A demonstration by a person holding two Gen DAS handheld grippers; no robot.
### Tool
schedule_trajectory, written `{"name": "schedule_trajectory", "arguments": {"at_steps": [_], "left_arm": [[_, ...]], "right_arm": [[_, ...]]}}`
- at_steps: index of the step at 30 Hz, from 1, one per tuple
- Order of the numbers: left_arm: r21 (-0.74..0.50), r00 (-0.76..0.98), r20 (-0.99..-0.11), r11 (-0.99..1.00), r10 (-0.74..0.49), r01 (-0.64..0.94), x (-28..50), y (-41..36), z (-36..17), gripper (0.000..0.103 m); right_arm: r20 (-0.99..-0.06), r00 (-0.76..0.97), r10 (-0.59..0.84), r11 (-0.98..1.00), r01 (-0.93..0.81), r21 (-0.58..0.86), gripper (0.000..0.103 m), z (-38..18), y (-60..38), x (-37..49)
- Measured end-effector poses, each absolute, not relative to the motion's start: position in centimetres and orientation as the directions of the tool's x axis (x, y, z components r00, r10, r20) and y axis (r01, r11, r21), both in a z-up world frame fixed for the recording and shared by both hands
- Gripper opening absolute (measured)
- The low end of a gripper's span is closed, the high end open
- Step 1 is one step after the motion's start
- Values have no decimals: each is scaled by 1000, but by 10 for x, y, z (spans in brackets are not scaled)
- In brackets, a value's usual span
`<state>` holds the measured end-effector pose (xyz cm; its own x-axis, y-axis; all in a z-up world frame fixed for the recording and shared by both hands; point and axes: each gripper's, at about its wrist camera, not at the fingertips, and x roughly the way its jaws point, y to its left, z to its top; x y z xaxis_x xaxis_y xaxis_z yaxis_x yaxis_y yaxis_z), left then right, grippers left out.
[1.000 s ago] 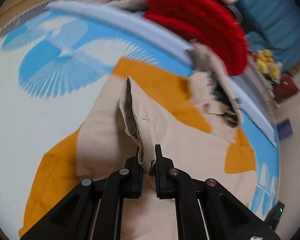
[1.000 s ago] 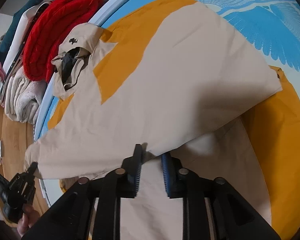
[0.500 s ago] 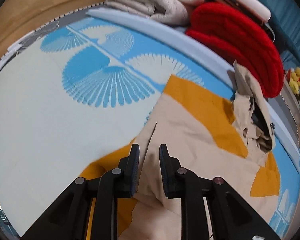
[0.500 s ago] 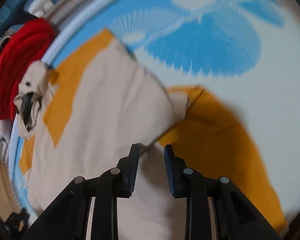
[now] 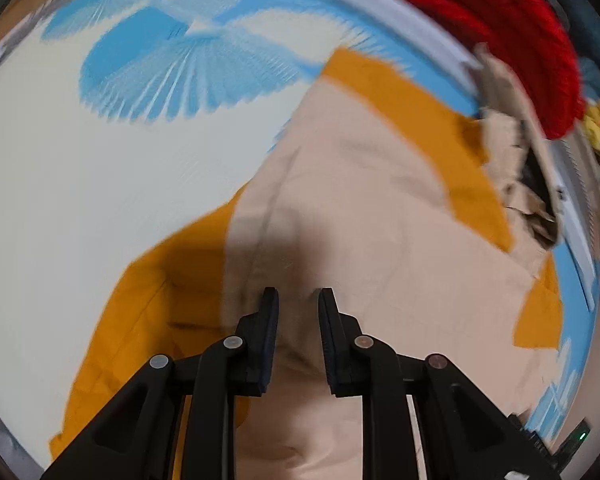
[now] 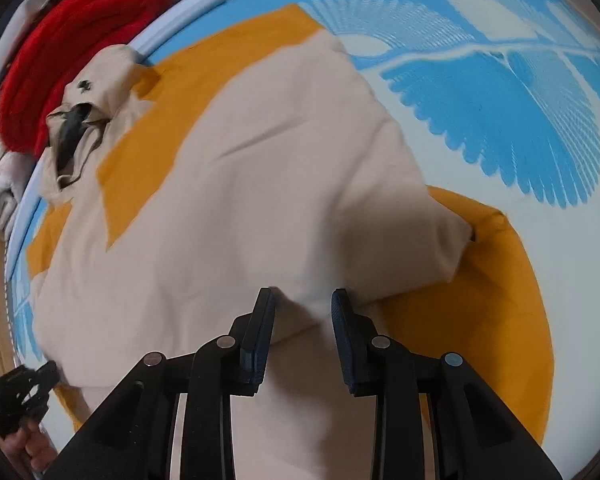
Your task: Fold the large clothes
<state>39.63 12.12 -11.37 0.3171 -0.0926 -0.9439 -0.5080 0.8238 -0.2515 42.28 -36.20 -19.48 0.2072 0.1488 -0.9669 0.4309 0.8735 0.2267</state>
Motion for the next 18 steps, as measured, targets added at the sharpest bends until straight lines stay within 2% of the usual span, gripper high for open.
{"name": "schedule_trajectory", "arguments": {"at_steps": [2,5,7,9,12,18], "left_arm": [[-235,333,-940,845,-72,-481,398,116,-109,19],[-223,249,-963,828,-104,-514,402,121,-133,20],[-205,195,-974,818,-116,-537,399,123,-149,20],[-178,210,-975,833,-76,-523,399,119,-139,20],[-163,310,-950,880,-18,-447,402,104,-107,21],[-152,481,-877,940,15,-306,396,68,-61,28]], "right_arm": [[-964,243,107,886,417,204,31,-180,-357,423],[-947,313,76,927,328,183,31,-161,-342,430],[-955,283,86,935,308,175,31,-166,-340,429],[-976,198,93,928,338,157,31,-183,-343,428],[-974,210,80,916,370,155,31,-177,-351,423],[-909,417,-4,970,221,97,31,-114,-327,422]]}}
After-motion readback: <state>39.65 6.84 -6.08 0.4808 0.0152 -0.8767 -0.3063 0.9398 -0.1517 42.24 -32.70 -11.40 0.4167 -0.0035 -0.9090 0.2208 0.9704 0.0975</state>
